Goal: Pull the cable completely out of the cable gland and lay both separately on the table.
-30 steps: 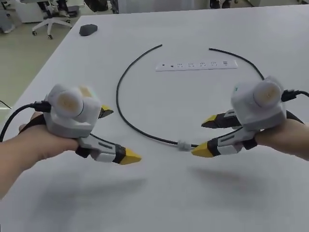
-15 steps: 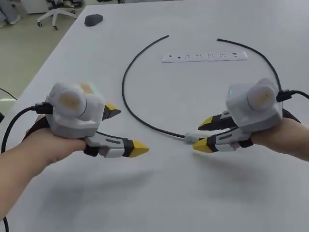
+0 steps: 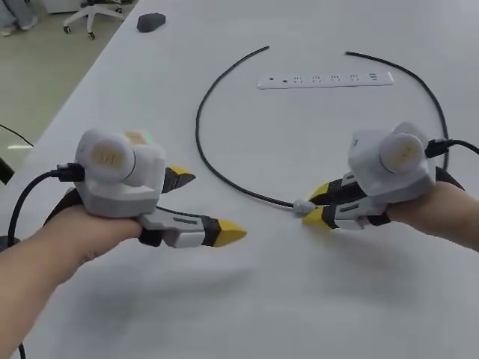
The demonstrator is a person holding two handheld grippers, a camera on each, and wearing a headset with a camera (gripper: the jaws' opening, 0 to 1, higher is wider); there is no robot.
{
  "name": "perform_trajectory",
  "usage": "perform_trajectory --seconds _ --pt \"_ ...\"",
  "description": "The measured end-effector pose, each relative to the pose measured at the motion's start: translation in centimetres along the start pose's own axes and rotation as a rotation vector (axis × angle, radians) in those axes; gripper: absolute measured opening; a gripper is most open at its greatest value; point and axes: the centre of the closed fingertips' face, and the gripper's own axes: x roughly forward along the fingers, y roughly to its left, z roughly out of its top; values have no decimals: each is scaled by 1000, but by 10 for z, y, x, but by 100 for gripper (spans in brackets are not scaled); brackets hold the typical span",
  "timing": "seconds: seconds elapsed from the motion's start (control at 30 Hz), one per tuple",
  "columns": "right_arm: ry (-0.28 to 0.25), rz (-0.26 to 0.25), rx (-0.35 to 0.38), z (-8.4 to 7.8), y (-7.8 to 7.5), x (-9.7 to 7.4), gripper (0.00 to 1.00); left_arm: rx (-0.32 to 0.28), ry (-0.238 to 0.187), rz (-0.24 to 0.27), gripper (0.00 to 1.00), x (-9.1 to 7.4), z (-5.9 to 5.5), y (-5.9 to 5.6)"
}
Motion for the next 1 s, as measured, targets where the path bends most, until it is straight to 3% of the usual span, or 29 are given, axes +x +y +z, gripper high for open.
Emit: perform_trajectory --seconds 0.13,0.2,0.27,0.3,0.33,0.37,0.4,0.43,0.47,0.53,0.6,0.7,0.73,0.77,0.83,0.87,0.9,1.0 --pt "-3 -25 42 1 0 0 9 -50 -21 -12 79 4 4 -7" --pt "9 -23 38 -1 5 -2 8 -79 -54 -39 78 7 11 -15" --pt "14 -9 30 -2 11 -4 8 -84 -59 -57 75 8 13 -22" --pt "27 5 37 -3 17 -6 8 -74 -54 -50 69 8 13 -25" --pt "31 10 29 -3 22 -9 8 -2 -64 -28 55 6 15 -25" --pt "32 19 14 -2 28 -11 8 20 -67 -31 43 6 16 -28" --pt "30 33 -4 -1 36 -15 8 -7 -64 -60 35 6 14 -38" --pt "26 38 -10 0 39 -17 8 -19 -71 -105 33 8 15 -48" --pt "23 53 -21 2 46 -22 8 -36 -78 -148 39 9 15 -58" --pt "21 72 -30 4 56 -29 8 -29 -75 -181 56 12 15 -69" --pt "14 81 -49 5 64 -36 8 -2 -61 -225 53 12 15 -83" --pt "-20 102 -92 12 77 -48 8 -23 -57 -288 46 12 18 -102" --pt "-35 106 -97 16 84 -55 8 -37 -86 -340 47 11 24 -113" --pt "-41 102 -95 18 86 -58 8 -8 -150 -413 51 9 33 -130" --pt "-60 112 -115 23 96 -68 8 -1 -193 -444 56 6 41 -142" --pt "-61 109 -122 23 98 -71 8 -21 -178 -458 52 6 40 -147" --pt "-60 111 -137 24 102 -75 8 -12 -146 -473 49 6 36 -151" --pt "-65 111 -160 24 109 -85 8 32 -111 -481 44 10 32 -159"
